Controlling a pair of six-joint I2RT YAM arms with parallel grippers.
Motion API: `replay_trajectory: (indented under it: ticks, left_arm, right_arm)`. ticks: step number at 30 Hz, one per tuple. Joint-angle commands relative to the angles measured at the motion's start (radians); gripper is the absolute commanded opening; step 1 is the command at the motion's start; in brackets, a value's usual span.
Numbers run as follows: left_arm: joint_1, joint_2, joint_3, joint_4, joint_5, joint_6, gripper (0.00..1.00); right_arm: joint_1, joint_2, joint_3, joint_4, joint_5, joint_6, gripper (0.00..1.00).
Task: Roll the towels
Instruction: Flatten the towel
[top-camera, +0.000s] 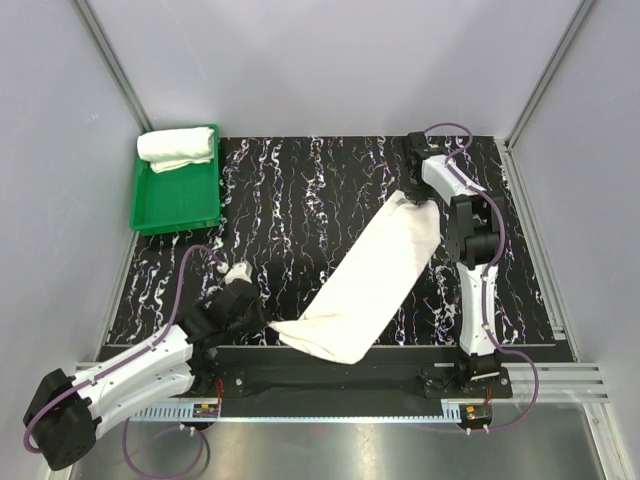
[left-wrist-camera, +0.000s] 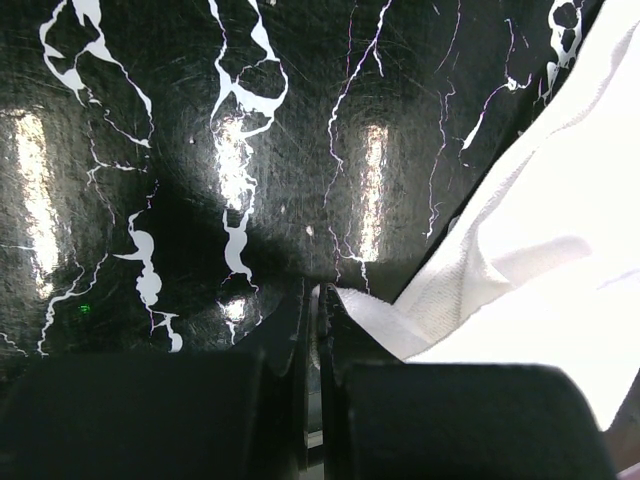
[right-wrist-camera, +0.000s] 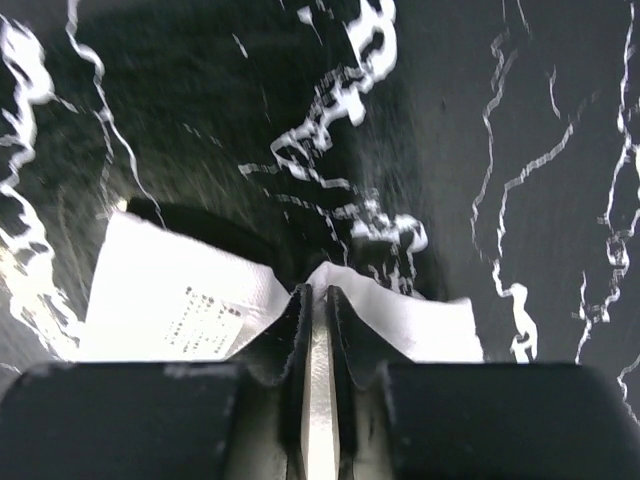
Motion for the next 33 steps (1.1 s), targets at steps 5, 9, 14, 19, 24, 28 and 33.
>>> replay_trajectory:
  ticks: [5, 9, 14, 19, 24, 28, 33]
  left_arm:
    - [-0.004, -0.039, 0.042, -0.005, -0.009, 0.018, 0.0]
    - [-0.004, -0.059, 0.053, -0.028, -0.015, 0.015, 0.0]
    - [-0.004, -0.067, 0.075, -0.043, -0.039, 0.025, 0.0]
    - [0.005, -0.012, 0.17, -0.049, -0.096, 0.08, 0.0]
    - [0.147, 0.108, 0.32, -0.052, -0.105, 0.227, 0.0]
    - [0.333, 0.159, 0.439, -0.029, -0.023, 0.331, 0.0]
    - [0.442, 0.188, 0.617, -0.029, 0.022, 0.397, 0.0]
  right_arm:
    - [-0.009, -0.207, -0.098, 0.046, -0.002, 0.009, 0.0]
    - [-0.011, -0.297, -0.125, 0.038, 0.01, 0.015, 0.0]
    - [-0.012, -0.46, -0.2, 0.023, 0.033, 0.019, 0.0]
    - [-0.032, -0.723, -0.364, 0.024, 0.091, 0.055, 0.0]
    - [-0.147, -1.023, -0.65, 0.064, 0.096, 0.119, 0.0]
    - [-0.242, -1.245, -0.789, 0.058, 0.129, 0.14, 0.0]
    - [-0.29, -1.416, -0.96, 0.056, 0.13, 0.226, 0.0]
